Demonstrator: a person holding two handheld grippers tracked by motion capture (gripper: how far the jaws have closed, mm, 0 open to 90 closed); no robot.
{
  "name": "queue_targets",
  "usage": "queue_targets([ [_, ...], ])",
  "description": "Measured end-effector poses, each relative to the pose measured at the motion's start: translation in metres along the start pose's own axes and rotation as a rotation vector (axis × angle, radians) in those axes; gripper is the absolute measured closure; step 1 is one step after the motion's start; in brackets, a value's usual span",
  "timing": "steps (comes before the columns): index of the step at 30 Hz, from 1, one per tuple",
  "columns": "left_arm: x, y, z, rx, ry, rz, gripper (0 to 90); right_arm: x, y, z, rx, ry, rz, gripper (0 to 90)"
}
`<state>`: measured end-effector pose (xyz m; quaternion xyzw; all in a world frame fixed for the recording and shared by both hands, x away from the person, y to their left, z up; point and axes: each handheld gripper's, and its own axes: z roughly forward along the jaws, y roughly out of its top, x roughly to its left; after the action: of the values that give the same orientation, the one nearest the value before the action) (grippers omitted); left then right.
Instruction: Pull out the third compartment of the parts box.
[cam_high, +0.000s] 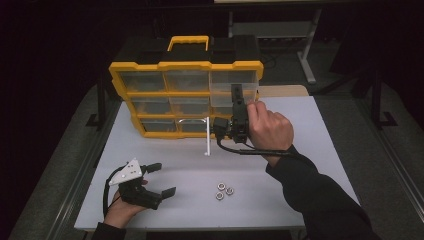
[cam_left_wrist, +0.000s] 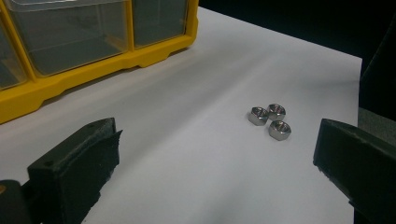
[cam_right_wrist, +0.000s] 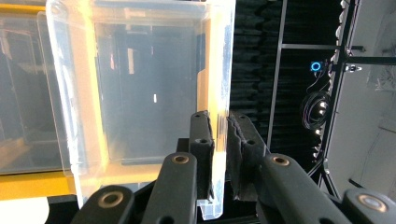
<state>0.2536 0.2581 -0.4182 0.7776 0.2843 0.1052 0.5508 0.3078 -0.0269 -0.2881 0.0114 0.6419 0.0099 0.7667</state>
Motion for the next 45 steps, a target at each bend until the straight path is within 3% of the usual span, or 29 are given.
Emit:
queue_targets([
  [18,-0.001,0.000,0.000,0.010,-0.003,-0.003,0.0,-0.002,-0.001,-0.016,-0.018,-0.013,0.000,80.4],
  [22,0.000,0.000,0.000,0.009,-0.004,0.012,0.0,-0.002,-0.003,-0.019,-0.023,-0.013,-0.004,80.3],
  [25,0.000,0.000,0.000,0.011,-0.003,0.013,0.0,-0.002,-0.003,-0.021,-0.028,-0.016,-0.023,80.3],
  [29,0.000,0.000,0.001,0.008,-0.004,0.012,0.0,-0.002,-0.001,-0.025,-0.029,-0.009,-0.004,80.2],
  [30,0.000,0.000,0.001,0.009,-0.003,0.008,0.0,-0.003,-0.001,-0.025,-0.036,-0.013,-0.026,80.2],
  [45,-0.001,0.000,0.001,0.009,-0.002,0.007,0.0,-0.003,-0.003,-0.027,-0.036,-0.012,-0.012,77.8],
])
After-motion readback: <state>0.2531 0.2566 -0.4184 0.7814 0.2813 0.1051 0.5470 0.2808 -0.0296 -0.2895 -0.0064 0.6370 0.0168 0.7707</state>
